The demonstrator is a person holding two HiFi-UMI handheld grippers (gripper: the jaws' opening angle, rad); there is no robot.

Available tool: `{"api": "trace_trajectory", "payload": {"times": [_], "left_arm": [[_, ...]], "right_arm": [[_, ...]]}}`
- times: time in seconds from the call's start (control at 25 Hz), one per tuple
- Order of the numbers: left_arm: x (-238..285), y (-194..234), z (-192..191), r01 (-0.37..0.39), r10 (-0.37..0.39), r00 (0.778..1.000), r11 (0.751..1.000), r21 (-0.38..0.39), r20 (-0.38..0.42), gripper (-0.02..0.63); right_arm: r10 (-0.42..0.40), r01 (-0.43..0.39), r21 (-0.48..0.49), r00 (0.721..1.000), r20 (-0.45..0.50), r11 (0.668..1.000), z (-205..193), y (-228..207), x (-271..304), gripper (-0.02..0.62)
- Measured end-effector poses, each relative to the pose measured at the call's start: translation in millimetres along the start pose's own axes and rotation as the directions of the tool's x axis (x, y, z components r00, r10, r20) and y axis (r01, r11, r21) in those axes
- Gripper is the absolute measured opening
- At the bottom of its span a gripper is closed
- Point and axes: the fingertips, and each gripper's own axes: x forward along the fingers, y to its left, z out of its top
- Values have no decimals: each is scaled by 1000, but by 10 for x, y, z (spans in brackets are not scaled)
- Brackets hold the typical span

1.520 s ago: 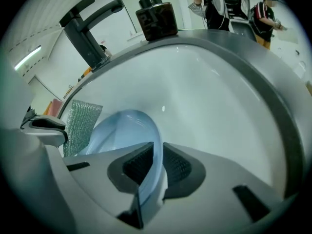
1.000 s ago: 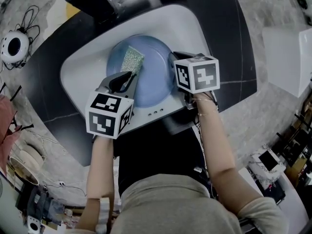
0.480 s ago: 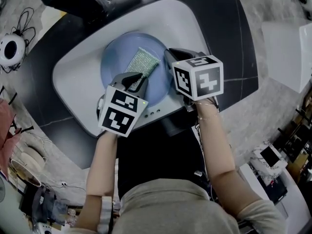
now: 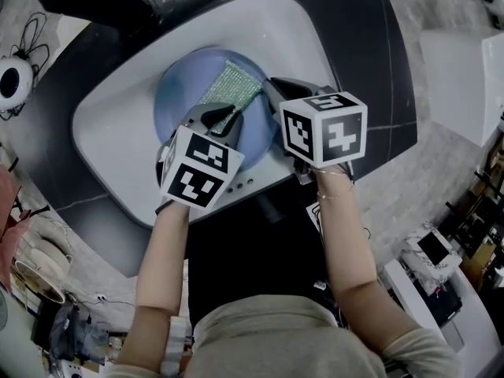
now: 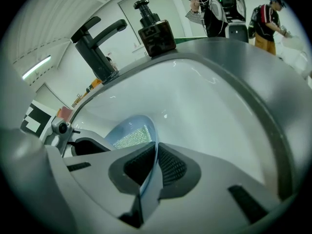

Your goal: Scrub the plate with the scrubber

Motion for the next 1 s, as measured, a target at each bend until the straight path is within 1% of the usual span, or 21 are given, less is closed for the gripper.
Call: {"api": "trace_trajectory", "payload": {"times": [0.16, 0.32, 0.44, 0.6, 0.76, 0.92, 1.0], "left_arm": [[38, 133, 102, -18, 19, 1000, 1000, -16, 21, 58], [42, 211, 142, -2, 4, 999, 999, -37, 50, 58], [19, 304, 110, -7, 10, 999, 999, -53, 52, 58], [-38, 471, 18, -58, 60, 998, 996, -62, 24, 58], [-98, 616, -98, -128, 128, 992, 991, -43, -24, 58], [-170, 684, -235, -160, 156, 985, 986, -55, -75, 58], [-217, 714, -324, -176, 171, 980, 983, -47, -103, 57]], "right_arm": [[-3, 3, -12, 1000, 8, 1000, 8, 12, -14, 32], [-6, 6, -9, 1000, 27, 1000, 48, -1, -37, 31], [-1, 1, -12, 1000, 29, 1000, 53, 4, -47, 32], [4, -4, -12, 999, 36, 1000, 74, 16, -61, 32], [11, -10, -21, 999, 47, 1000, 117, 18, -79, 34], [19, -17, -28, 998, 56, 999, 143, 26, -97, 34], [23, -21, -28, 998, 62, 999, 154, 38, -111, 35]]}}
